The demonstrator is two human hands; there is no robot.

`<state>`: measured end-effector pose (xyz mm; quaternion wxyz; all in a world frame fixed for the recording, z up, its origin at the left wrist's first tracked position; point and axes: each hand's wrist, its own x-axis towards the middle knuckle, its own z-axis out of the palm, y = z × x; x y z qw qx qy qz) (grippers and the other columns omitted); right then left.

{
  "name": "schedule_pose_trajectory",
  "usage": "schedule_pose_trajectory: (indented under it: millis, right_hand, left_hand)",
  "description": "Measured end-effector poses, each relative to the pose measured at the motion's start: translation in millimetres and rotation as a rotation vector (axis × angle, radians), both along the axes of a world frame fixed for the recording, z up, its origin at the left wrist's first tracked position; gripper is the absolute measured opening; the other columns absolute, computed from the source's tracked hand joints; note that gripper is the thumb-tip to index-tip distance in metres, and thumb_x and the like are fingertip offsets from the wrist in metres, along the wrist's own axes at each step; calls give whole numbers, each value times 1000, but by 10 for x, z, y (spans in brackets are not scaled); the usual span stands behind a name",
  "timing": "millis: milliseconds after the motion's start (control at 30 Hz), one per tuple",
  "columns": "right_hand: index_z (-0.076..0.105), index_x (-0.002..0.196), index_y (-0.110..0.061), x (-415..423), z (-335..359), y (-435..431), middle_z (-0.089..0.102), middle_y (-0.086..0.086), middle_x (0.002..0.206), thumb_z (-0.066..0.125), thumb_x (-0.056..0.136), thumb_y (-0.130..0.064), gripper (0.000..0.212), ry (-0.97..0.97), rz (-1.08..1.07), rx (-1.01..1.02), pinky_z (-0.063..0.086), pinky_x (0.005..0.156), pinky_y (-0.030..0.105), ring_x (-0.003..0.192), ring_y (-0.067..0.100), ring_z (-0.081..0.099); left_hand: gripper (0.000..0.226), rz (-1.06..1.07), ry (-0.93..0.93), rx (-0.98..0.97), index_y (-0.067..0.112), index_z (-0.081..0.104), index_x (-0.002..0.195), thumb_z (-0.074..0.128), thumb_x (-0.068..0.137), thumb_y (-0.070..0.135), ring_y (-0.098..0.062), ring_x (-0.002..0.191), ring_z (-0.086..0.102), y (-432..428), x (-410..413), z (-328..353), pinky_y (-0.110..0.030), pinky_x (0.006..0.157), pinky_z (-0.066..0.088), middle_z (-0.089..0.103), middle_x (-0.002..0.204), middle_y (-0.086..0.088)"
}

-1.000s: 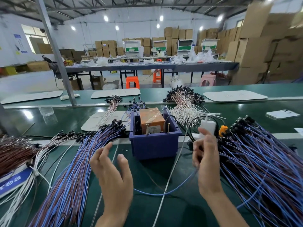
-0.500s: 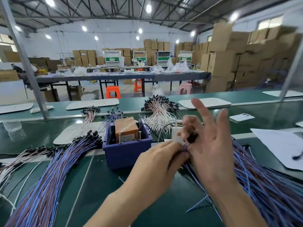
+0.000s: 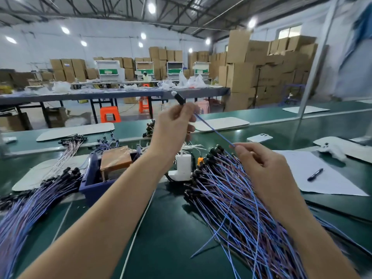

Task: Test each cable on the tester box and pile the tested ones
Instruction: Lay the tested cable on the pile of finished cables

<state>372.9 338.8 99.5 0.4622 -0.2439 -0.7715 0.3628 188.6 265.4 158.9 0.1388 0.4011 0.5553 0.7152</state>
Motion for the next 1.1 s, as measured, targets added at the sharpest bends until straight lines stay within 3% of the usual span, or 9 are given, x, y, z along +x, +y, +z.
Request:
schedule_pose_trajectory:
  millis: [133,200,300,400,533,700,900,1100]
  right_hand:
    - [71,95,-35,215,-141,255,66,-10,66,55,98,-44,19,-256,-260,103,45,60,27,66,7,60]
    - [70,101,-32,271,-270,385,71,-8,78,53,100,-41,19,-401,-335,90,48,69,35,82,20,65]
    - [64,129,-29,342,-447,479,70,4,118,48,102,-42,34,-582,-391,20,47,94,41,113,27,59]
    - [60,136,-25,342,-562,452,63,3,131,46,103,-39,39,-535,-427,69,40,106,42,123,25,50]
    - [64,128,-31,86,-614,218,63,-11,120,49,100,-32,32,-355,-337,187,41,102,32,116,9,46]
    - [69,119,-29,-544,-738,-264,64,-15,102,55,99,-24,25,-279,-43,349,47,89,25,97,8,56]
    - [64,123,-36,-1394,-1116,-907,63,-17,109,47,103,-31,28,-384,264,380,40,80,17,97,6,58]
    - [60,126,-39,-2012,-1378,-1242,65,-19,109,42,105,-32,28,-465,364,334,47,74,19,93,3,60]
  left_hand:
    - [20,-106,-73,-292,12,72,97,58,102,24,-5,53,57,491,-13,-275,-19,46,46,63,76,3]
    - [19,-205,-121,-432,5,68,101,57,102,20,-7,56,61,686,43,-360,-19,48,51,66,81,-2]
    - [19,-301,-228,-566,2,59,108,54,104,20,-14,68,65,808,89,-499,-25,59,59,68,93,-10]
    - [17,-311,-208,-640,6,56,110,53,104,21,-15,69,63,697,18,-680,-28,64,59,66,93,-9]
    - [16,-381,-78,-737,17,58,112,50,105,29,-13,71,62,263,-198,-956,-23,61,53,65,96,-6]
    - [28,-441,69,-875,20,64,119,55,102,40,-15,80,69,-505,-568,-1162,-27,67,56,73,96,-2]
    - [30,-385,146,-1092,20,62,120,51,103,42,-11,82,68,-1458,-1021,-1160,-26,69,55,71,94,3]
    - [20,-95,223,-1083,29,63,114,50,103,41,-6,80,70,-2237,-1578,-1210,-21,67,52,72,92,9]
